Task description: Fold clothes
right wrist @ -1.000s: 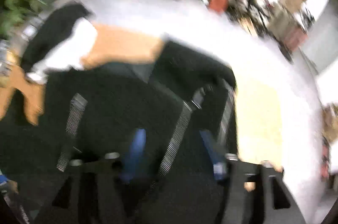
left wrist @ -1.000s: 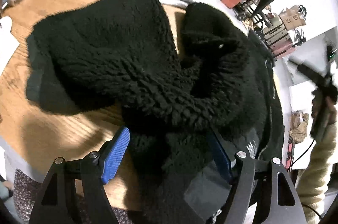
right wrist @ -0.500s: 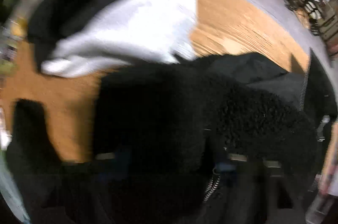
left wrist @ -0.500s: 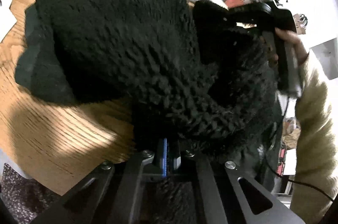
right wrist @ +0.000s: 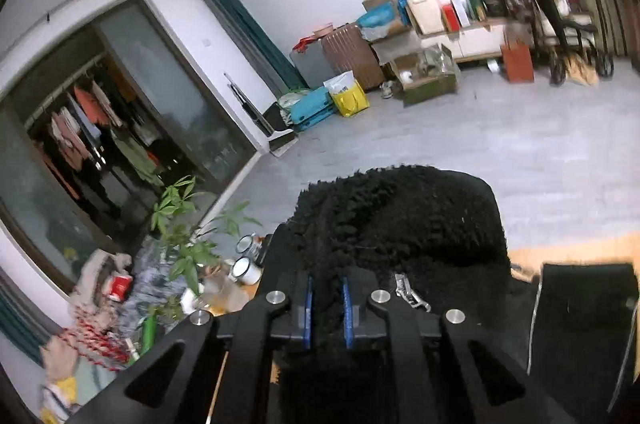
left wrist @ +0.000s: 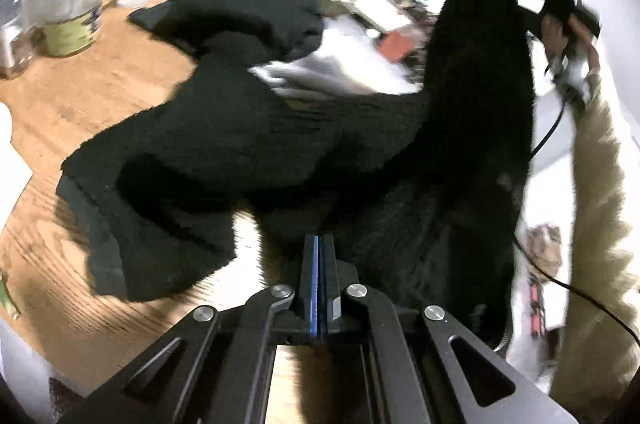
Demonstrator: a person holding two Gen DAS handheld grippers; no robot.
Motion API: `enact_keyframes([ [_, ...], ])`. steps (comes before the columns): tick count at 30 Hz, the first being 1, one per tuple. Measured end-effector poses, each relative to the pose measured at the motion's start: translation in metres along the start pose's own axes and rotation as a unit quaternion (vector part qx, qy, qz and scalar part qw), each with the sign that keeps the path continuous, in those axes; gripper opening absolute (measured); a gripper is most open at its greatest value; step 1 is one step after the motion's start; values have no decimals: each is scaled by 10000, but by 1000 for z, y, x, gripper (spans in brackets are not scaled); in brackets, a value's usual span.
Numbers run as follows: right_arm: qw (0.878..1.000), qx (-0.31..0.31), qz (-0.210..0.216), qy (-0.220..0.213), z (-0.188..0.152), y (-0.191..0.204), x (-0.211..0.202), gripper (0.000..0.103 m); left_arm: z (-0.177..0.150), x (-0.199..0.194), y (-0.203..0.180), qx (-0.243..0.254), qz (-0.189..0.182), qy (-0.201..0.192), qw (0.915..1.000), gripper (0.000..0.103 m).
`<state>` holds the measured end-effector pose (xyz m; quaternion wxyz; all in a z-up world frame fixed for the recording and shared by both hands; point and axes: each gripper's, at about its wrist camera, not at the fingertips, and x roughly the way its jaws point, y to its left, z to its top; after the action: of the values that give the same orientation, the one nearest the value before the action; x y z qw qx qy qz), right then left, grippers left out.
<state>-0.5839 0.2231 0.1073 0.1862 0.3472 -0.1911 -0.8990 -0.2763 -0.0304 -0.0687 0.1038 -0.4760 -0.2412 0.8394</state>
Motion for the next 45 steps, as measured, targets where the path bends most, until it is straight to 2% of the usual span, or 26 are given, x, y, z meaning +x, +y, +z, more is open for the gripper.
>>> enact_keyframes([
  [2, 9995, -21, -226, 230, 1, 12, 41, 14, -1, 5, 4, -132, 188, 64, 9997, 0],
  [3, 9980, -74, -510, 358, -2, 14, 66, 21, -3, 6, 9, -211, 169, 131, 9995, 0],
  [4, 9940, -160, -915, 574, -4, 12, 92, 40, -5, 7, 14, -289, 143, 199, 9993, 1],
  [5, 9890, -146, -1237, 795, -11, 6, 111, 51, -2, 13, 20, -341, 126, 313, 9988, 2],
  [6, 9861, -38, -1373, 936, -18, -2, 123, 56, 1, 19, 26, -391, 110, 431, 9982, 9],
  [7, 9858, 106, -1324, 1027, -26, -11, 128, 57, 2, 24, 32, -453, 231, 541, 9972, 18],
  [9, 9849, 403, -1039, 1328, -44, -32, 130, 61, 3, 32, 49, -758, 354, 675, 9942, 68],
  [10, 9844, 463, -858, 1465, -50, -44, 120, 61, 3, 34, 59, -1017, 329, 692, 9919, 70],
  [12, 9830, 294, -531, 1731, -72, -58, 102, 62, 5, 36, 74, -1440, 116, 652, 9874, 70],
  [15, 9738, -604, -23, 2191, -136, -48, 46, 73, 17, 45, 93, -2086, -195, 682, 9754, 70],
  [18, 9459, -1839, 452, 2636, -224, -9, -9, 75, 26, 50, 103, -2473, -273, 573, 9669, 67],
  [19, 9346, -2229, 542, 2719, -250, 4, -22, 78, 27, 50, 108, -2626, -238, 524, 9632, 60],
  [20, 9216, -2616, 631, 2797, -277, 17, -35, 79, 28, 50, 112, -2779, -203, 475, 9592, 35],
  [21, 9070, -2997, 719, 2871, -303, 30, -48, 80, 41, 58, 114, -2867, -186, 395, 9570, 28],
  [25, 8662, -3758, 434, 3265, -371, 43, -48, 81, 60, 57, 117, -2746, 59, 220, 9613, 21],
  [26, 8515, -3814, 208, 3593, -389, 39, -37, 77, 66, 56, 118, -2697, 157, 181, 9627, 20],
  [27, 8388, -3813, -7, 3886, -404, 31, -30, 58, 71, 48, 120, -2628, 343, 93, 9642, 19],
  [28, 8355, -3734, -105, 4029, -411, 25, -27, 44, 74, 42, 124, -2631, 449, -12, 9637, 19],
  [30, 8378, -3500, 4, 4189, -419, 8, -47, 25, 83, 24, 134, -2691, 588, -266, 9610, 17],
  [32, 8448, -3155, 146, 4318, -416, -8, -76, 21, 94, 2, 137, -2634, 750, -517, 9604, 17],
  [34, 8618, -2675, 202, 4304, -409, -34, -108, 19, 105, -13, 133, -2408, 878, -641, 9645, 17],
  [36, 8834, -2157, 164, 4158, -405, -63, -133, 19, 110, -7, 123, -2165, 1092, -469, 9690, 17],
  [38, 8952, -1585, 127, 4163, -414, -89, -144, 19, 106, 5, 122, -2018, 1292, -200, 9707, 17],
  [41, 9005, -1349, 234, 4127, -432, -89, -150, 20, 93, 26, 139, -2220, 1678, 230, 9602, 22],
  [43, 9097, -1331, 386, 3916, -428, -82, -160, 38, 84, 18, 146, -2418, 1555, 197, 9576, 30],
  [45, 9228, -1313, 467, 3593, -414, -79, -176, 49, 75, -1, 147, -2498, 1439, 150, 9574, 55],
])
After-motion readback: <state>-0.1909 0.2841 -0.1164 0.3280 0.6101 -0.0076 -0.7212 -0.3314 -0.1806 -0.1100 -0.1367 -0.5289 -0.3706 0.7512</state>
